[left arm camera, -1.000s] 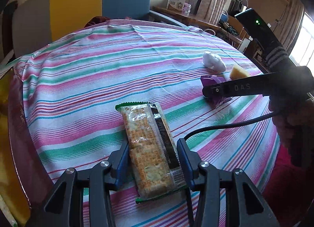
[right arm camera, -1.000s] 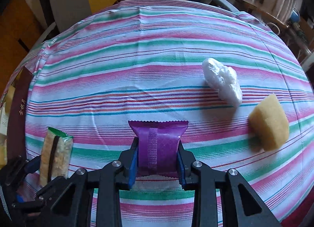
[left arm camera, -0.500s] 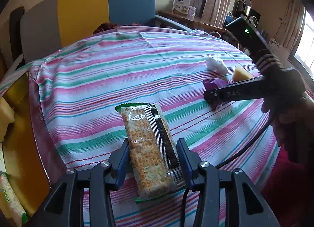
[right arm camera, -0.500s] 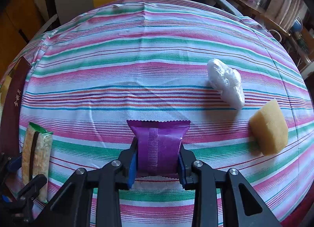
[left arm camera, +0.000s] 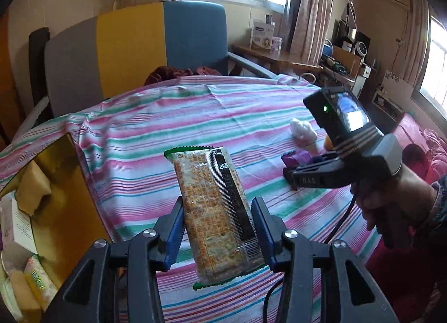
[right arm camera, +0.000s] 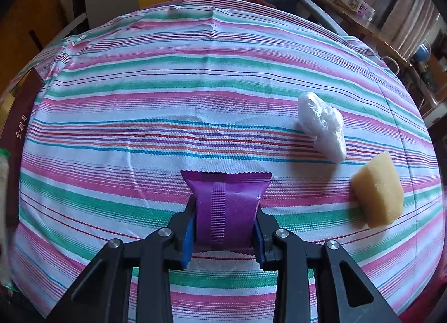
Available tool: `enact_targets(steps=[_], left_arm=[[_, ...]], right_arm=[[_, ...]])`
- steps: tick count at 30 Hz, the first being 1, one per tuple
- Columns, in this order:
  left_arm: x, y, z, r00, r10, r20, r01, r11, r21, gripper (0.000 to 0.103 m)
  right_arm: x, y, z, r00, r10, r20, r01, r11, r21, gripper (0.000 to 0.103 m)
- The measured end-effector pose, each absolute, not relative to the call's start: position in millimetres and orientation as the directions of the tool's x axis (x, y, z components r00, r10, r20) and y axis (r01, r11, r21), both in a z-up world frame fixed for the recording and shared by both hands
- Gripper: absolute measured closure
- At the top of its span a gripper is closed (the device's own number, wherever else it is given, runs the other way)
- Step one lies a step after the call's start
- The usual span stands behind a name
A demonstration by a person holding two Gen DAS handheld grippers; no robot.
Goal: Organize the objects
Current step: 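Carry the cracker packet into the gold tray with the left tool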
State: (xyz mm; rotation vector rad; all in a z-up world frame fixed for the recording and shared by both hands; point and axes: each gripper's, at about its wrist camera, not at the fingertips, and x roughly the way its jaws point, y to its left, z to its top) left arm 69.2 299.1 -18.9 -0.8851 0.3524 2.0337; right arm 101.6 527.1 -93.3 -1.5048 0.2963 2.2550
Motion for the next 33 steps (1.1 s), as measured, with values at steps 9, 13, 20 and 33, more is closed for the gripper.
enact_targets(steps=[9, 13, 20, 33], left_arm=[[62, 280, -6, -0.403, 0.611, -0.681, -0.779, -0.62, -0.096, 0.056], [57, 272, -5, -0.411, 0.61, -0.678, -0.764, -0.636, -0.108, 0.056], [52, 260, -3, -0.422, 0.606, -0.674, -0.744, -0.656, -0.124, 0.056], [10, 217, -3, -0.439, 0.579, -0.687, -0.643, -0.737, -0.21, 0.056]], right_arm=[[101, 519, -92, -0.338, 0.25, -0.908, -0.431, -0.898, -0.087, 0.067], [102, 517, -91, -0.34, 0.259, -0.904, -0.426, -0.899, -0.097, 0.066], [101, 515, -93, -0.337, 0.277, -0.9, -0.423, -0.898, -0.119, 0.066], [100, 514, -92, -0.334, 0.294, -0.895, -0.415, -0.899, -0.14, 0.067]])
